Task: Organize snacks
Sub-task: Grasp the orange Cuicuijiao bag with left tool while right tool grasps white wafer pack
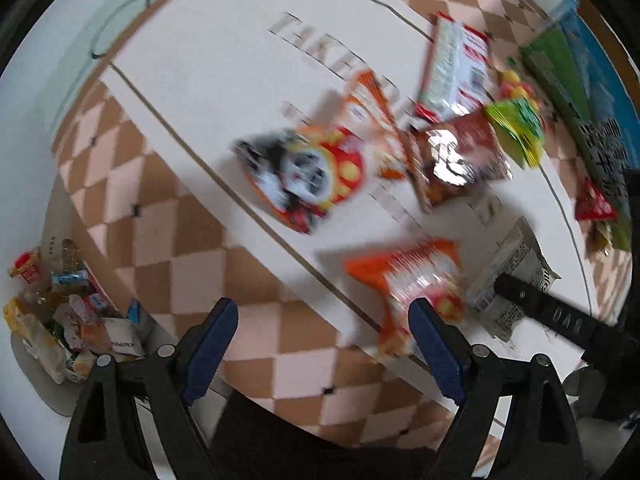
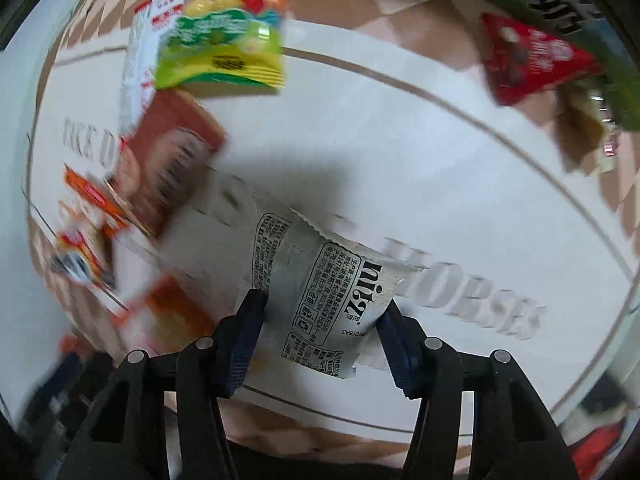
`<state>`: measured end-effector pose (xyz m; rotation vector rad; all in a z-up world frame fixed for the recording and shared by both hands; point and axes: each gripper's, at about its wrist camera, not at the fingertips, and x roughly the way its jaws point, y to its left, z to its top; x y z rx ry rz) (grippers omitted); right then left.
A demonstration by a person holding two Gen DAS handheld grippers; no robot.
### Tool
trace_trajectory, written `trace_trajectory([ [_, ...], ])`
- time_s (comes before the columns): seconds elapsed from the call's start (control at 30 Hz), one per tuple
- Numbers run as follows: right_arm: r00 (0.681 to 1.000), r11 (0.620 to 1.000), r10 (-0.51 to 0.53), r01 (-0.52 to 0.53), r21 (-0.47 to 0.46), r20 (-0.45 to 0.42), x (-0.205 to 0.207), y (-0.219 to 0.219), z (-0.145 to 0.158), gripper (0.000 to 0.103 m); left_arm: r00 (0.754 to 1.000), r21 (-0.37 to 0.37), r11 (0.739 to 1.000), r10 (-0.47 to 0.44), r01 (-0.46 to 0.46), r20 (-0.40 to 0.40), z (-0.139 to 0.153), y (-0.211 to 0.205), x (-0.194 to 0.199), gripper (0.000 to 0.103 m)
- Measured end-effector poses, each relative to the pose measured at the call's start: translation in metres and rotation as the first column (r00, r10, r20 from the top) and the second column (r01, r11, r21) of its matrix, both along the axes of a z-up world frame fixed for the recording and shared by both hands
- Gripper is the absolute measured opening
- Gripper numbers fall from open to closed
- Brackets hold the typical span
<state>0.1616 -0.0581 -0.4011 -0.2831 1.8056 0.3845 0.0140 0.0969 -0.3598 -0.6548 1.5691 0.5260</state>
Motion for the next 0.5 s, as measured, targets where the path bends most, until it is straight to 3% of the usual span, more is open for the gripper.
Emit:
trace_trajectory([
  [0.17, 0.996, 0.995, 0.084, -0.083, -0.055, 0.017, -0.014, -0.034, 0.001, 0.059, 0.999, -0.146, 0.989, -0.005, 0.000, -0.037, -0.023, -0.017, 0.014, 0.087],
  [0.27, 0.996, 0.994, 0.090, -0.089, -0.064, 0.015, -0.023, -0.050, 0.001, 0.059, 0.998, -0.175, 0.984, 0.003, -0.014, -0.062, -0.039, -0.024, 0.023, 0.087],
  [0.37, 1.000, 0.999, 0.023, -0.023, -0.044, 0.005, -0.025, -0.062, 0.002, 0.061, 0.998, -0.194, 0.981, 0.017, -0.030, -0.065, -0.051, -0.027, 0.030, 0.086],
  [0.4, 1.000, 0.999, -0.023, 0.023, -0.026, -0.003, -0.025, -0.068, 0.003, 0.062, 0.998, -0.185, 0.982, 0.013, -0.025, -0.061, -0.053, -0.028, 0.032, 0.076],
  [0.43, 0.998, 0.998, -0.066, 0.066, -0.009, -0.011, -0.024, -0.075, 0.003, 0.064, 0.998, -0.173, 0.985, -0.010, 0.000, -0.060, -0.055, -0.031, 0.035, 0.059],
  [0.47, 0.993, 0.993, -0.120, 0.120, 0.014, -0.016, -0.021, -0.085, 0.004, 0.067, 0.998, -0.163, 0.986, -0.031, 0.021, -0.063, -0.055, -0.036, 0.040, 0.051],
  [0.5, 0.984, 0.983, -0.178, 0.179, 0.034, -0.019, -0.021, -0.091, 0.005, 0.068, 0.995, -0.142, 0.988, -0.071, 0.060, -0.071, -0.056, -0.040, 0.044, 0.049],
])
